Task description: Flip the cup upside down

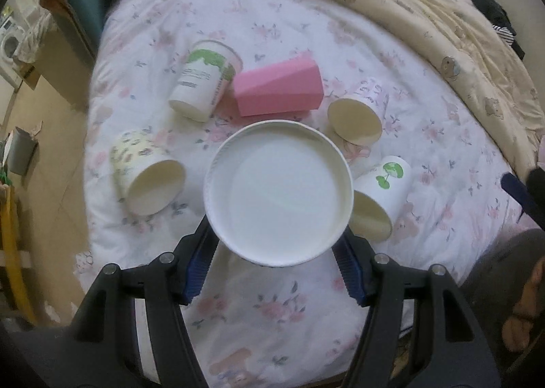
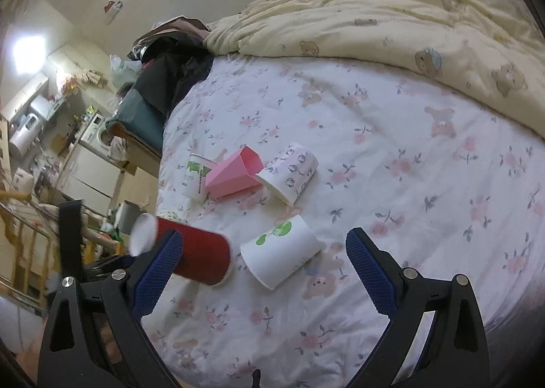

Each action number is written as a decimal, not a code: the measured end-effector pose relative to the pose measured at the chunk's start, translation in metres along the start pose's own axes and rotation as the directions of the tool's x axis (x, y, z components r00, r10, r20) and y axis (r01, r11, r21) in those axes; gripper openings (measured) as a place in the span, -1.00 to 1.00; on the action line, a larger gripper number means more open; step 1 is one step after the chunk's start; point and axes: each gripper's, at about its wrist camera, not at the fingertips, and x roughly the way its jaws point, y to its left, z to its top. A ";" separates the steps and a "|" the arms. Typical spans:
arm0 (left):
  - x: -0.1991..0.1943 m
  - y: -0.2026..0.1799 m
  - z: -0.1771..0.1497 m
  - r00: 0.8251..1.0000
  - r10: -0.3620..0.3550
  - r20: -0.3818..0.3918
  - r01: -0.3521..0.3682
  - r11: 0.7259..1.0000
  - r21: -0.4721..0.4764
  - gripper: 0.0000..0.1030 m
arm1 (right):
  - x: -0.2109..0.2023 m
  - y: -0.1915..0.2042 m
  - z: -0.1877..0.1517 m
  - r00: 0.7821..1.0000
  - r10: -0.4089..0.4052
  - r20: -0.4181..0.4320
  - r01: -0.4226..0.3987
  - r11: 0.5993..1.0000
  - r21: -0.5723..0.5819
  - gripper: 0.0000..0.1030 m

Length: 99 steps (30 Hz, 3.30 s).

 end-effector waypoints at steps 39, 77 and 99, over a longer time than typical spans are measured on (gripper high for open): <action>-0.066 -0.014 -0.058 0.958 0.081 0.274 -0.094 0.995 0.034 0.80 | -0.001 0.028 -0.024 1.000 0.018 -0.009 -0.019 0.995 -0.102 0.92; -0.101 0.020 -0.121 0.896 0.084 0.436 -0.032 0.992 -0.126 1.00 | -0.017 0.069 -0.104 0.963 -0.191 0.190 0.237 0.936 -0.261 0.92; -0.102 0.021 -0.121 0.897 0.085 0.433 -0.030 0.991 -0.133 1.00 | -0.017 0.071 -0.103 0.963 -0.190 0.189 0.236 0.936 -0.263 0.92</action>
